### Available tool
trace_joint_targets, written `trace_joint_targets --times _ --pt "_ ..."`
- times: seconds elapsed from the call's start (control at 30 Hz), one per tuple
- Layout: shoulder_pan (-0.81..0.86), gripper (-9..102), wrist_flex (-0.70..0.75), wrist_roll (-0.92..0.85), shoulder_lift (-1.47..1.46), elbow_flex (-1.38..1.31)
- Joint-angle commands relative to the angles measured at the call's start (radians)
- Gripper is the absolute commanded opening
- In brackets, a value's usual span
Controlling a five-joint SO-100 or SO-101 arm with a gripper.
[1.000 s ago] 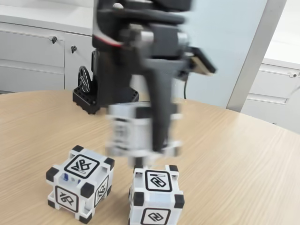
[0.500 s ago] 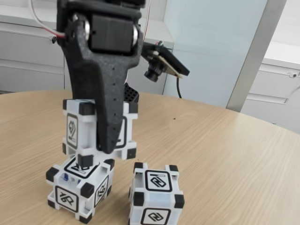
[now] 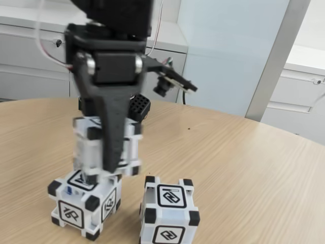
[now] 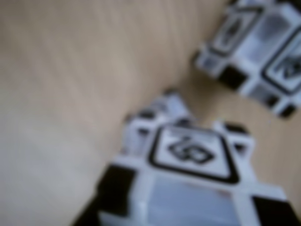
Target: Stack cubes from left to right.
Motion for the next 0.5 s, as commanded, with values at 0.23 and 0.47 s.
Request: trace_joint_targets --times 0.23,0.47 --pt "0.049 18 0.006 -0.005 0.031 -0.017" --pt "0.051 19 -0.009 0.011 0.014 -0.017"
